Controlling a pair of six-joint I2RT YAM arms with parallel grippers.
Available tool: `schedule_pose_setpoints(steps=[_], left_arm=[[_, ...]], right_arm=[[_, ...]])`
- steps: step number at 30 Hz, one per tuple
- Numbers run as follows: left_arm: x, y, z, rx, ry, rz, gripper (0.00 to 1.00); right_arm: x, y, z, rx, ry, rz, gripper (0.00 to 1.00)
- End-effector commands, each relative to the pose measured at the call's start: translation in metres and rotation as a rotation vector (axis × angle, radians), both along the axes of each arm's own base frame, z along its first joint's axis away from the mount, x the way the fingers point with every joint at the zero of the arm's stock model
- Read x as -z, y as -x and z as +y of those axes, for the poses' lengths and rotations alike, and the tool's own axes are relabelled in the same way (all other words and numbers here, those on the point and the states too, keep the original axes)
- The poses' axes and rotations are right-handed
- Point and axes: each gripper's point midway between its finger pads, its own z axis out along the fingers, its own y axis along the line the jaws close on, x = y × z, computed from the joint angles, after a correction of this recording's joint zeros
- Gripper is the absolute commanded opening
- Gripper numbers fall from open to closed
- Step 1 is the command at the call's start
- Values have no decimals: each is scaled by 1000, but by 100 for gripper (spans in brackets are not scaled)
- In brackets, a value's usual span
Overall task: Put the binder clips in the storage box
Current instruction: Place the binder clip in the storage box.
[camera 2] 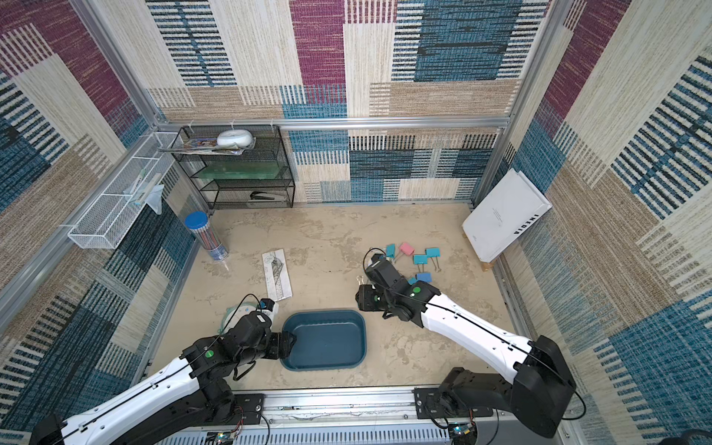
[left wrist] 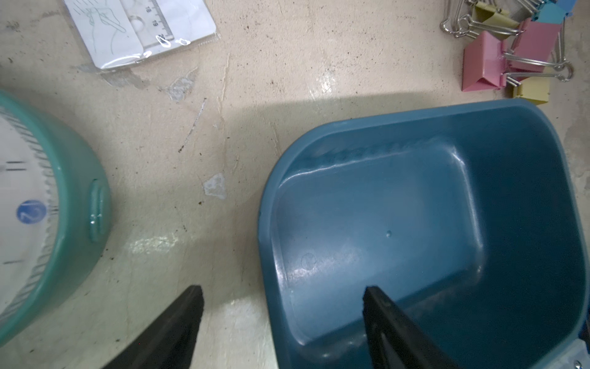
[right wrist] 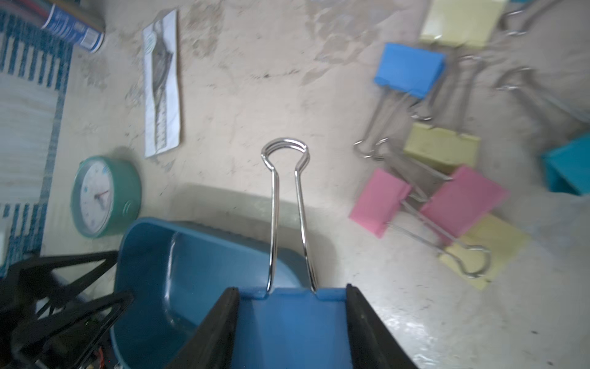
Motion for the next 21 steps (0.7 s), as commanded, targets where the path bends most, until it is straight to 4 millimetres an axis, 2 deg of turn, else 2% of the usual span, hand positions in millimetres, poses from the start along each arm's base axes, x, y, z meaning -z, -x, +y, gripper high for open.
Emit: schedule_pose_setpoints(steps=[1,5,9,15,19,21], left_arm=[[-5,-5,0,-5,-7,-26,83],[-6,-6,0,-10,-5,-28,83],[-6,-5,1,-16,-2,-25,83],[-5,-4,4,-23,-2,-29,83],[-2,-4,5,-27,-9,-26,83],[-1,-3,6,-30,-11,-26,83]], right_arm=[[2,23,42,-79,-38,25,32],[32,49,68,-177,2,83,32],[64,63,70,-231,64,126,32],[78,72,58,-248,106,134,34],[88,79,51,-273,136,164,42],[87,80,50,-282,137,157,46]])
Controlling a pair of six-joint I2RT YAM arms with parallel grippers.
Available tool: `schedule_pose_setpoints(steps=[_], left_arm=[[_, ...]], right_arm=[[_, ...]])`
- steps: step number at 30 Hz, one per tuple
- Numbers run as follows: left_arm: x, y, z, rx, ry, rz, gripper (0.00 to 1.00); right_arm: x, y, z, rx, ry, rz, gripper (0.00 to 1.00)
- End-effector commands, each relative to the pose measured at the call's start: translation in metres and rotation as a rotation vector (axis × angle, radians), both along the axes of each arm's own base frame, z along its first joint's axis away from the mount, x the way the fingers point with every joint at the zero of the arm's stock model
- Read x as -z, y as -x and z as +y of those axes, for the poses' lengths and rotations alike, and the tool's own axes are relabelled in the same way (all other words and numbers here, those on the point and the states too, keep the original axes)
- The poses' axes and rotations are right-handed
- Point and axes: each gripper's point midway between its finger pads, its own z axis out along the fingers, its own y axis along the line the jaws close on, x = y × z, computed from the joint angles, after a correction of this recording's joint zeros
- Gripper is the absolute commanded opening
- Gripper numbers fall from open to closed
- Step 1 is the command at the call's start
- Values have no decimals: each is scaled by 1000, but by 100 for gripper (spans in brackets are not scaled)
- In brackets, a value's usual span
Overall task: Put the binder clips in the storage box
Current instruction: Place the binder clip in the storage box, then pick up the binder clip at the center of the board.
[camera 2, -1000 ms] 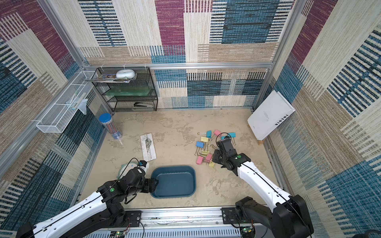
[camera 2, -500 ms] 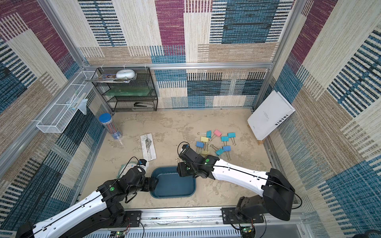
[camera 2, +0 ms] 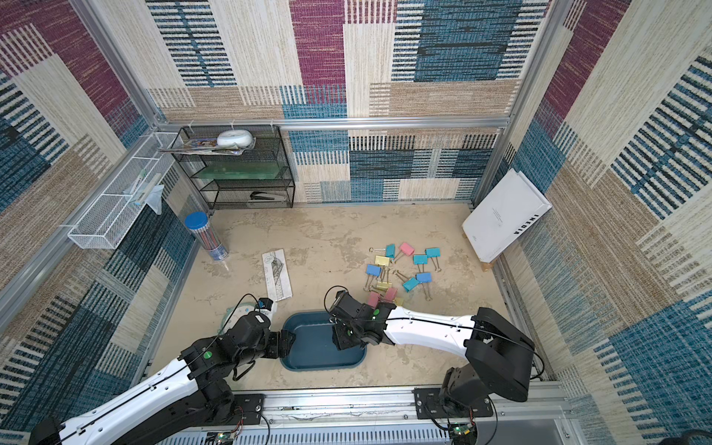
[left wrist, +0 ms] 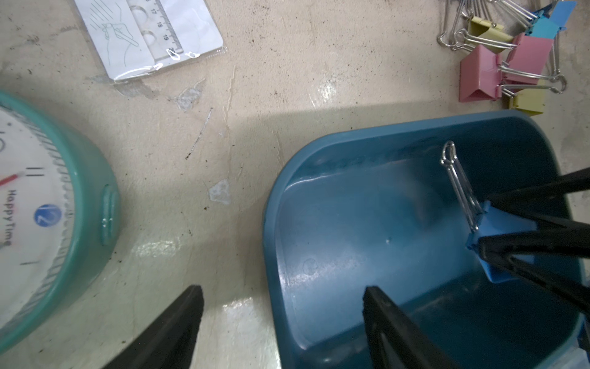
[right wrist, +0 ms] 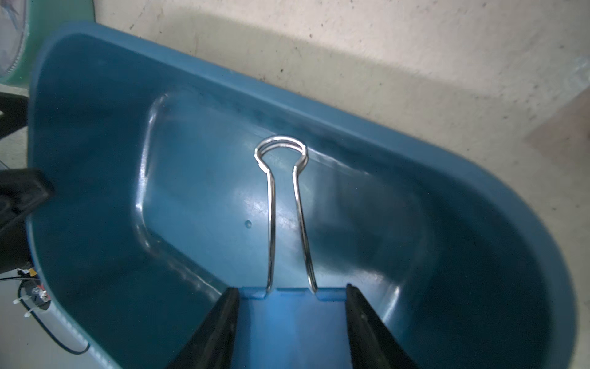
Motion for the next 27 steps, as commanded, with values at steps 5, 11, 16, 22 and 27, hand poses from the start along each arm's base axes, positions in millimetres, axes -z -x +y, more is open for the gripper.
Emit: schedule_pose_setpoints(steps=[5,11,16,22,27], left_arm=[[5,-1,5,-13,-20,-5,83],[4,0,3,0,-13,-9,83],[2,0,3,6,-10,-18,83],[-2,-1,0,23,2,-37,83],[-2,-1,-1,33,7,-40,83]], right_arm=[[-38,-7,0,-42,-50,-95,66],[-93,-55,-41,57,-107,-221,76],[-99,-116,-139,388,-64,-288,76],[-93,-172,-245,719,28,-360,80],[-75,-221,-284,803,102,-365,83]])
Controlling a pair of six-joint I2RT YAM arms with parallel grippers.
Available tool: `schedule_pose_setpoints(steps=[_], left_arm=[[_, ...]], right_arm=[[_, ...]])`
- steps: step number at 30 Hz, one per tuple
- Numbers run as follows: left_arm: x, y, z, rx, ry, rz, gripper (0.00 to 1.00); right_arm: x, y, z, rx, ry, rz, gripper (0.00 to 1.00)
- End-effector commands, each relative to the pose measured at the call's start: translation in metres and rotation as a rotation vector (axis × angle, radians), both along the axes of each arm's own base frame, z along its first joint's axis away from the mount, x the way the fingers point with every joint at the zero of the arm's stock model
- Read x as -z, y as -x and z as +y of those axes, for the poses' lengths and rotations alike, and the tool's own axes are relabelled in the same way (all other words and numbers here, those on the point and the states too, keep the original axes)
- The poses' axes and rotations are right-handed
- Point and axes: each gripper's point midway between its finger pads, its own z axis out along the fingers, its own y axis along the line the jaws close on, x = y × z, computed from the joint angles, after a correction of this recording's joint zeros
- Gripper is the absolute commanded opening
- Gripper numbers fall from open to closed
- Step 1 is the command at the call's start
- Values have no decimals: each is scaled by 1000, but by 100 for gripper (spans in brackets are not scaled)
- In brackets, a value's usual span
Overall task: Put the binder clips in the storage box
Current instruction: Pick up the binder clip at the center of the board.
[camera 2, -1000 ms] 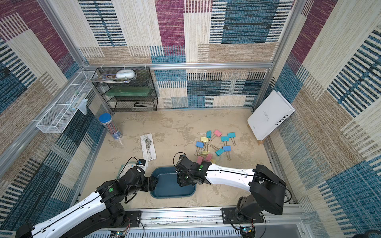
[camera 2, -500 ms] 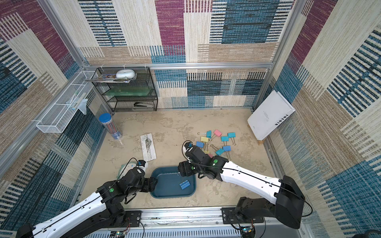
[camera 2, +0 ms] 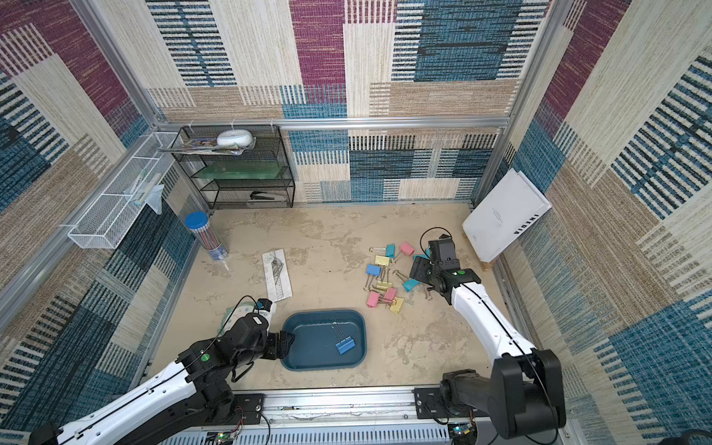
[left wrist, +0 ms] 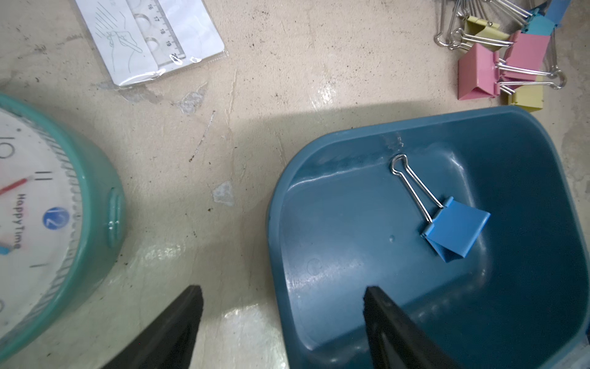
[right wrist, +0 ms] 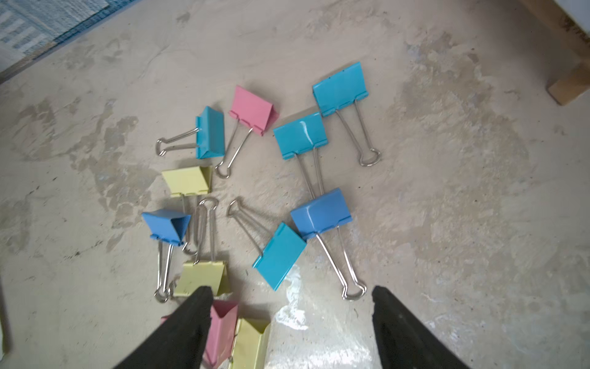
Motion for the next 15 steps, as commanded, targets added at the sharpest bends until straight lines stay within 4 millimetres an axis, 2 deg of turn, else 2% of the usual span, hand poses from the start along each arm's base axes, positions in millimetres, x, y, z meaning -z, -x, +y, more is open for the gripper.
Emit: schedule_pose_setpoints(steps=[1,8,10,15], left_arm=[[-2,-2,-3,15,9,-18,83],[-3,-3,-3,22,11,-26,83],[-3,-2,-3,22,12,-24,83],[-3,-2,-3,22,14,-27,83]], right_arm=[[2,-40,-23,30,51,-43,83],[16,-111,-44,-25,155,-29,83],[27,-127,-47,-58,147,-11,83],[56,-150,-54,-108,208,76,83]])
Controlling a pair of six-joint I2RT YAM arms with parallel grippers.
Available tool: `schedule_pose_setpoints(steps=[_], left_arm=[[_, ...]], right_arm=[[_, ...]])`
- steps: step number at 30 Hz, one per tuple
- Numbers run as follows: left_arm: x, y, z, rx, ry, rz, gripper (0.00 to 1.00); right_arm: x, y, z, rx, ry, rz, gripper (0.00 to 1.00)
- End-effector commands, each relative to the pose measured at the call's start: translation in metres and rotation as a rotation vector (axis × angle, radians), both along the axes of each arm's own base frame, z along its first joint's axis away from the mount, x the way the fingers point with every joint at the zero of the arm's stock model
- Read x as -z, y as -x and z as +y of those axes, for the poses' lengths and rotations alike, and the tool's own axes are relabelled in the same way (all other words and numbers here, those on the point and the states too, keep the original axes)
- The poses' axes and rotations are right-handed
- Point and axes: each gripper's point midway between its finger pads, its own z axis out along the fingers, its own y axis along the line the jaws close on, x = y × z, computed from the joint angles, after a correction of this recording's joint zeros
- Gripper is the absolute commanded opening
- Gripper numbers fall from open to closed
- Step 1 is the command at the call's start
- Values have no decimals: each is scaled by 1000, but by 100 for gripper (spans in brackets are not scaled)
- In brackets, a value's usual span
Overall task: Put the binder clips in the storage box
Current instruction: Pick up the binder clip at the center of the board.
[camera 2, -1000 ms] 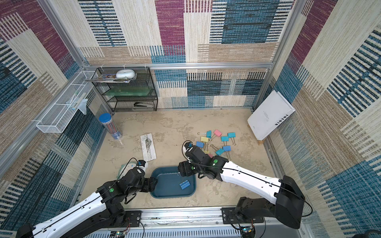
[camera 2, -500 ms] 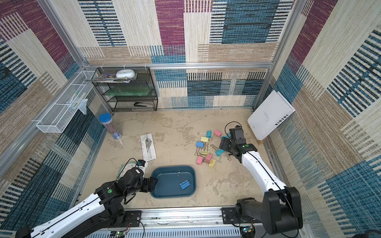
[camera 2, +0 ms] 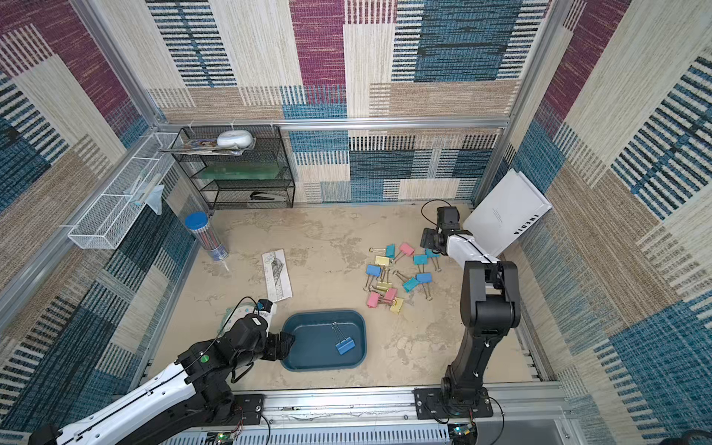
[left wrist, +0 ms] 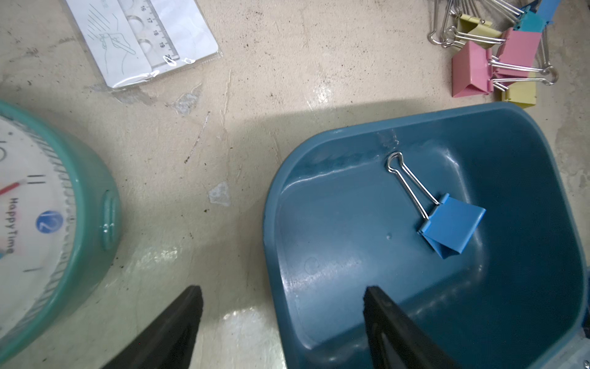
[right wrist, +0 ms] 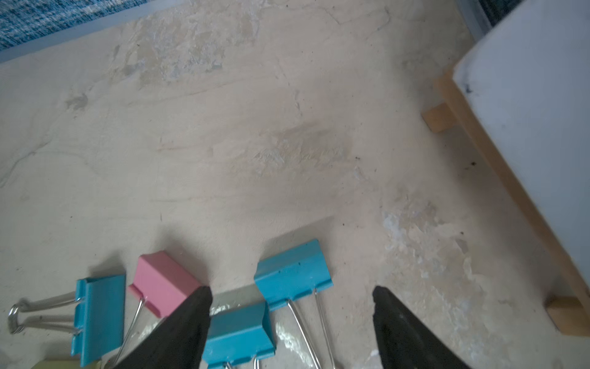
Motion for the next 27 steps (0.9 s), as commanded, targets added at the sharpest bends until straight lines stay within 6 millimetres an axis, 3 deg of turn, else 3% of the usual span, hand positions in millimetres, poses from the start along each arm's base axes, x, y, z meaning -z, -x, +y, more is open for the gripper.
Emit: schedule_pose_setpoints(steps=[1,9,16,27], left_arm=[[-2,-2,-2,10,10,-15,83],[-1,-2,-2,9,6,-12,83],[-1,-2,-2,7,5,-13,83],[-2,-3,-1,2,5,-15,83]], right_arm=[[17,-5,-3,-61,54,54,84],[48,-11,-12,-54,-56,72,84],[58,-10,-8,-87,-77,85,84],[70,10,-11,-86,-49,130,83]])
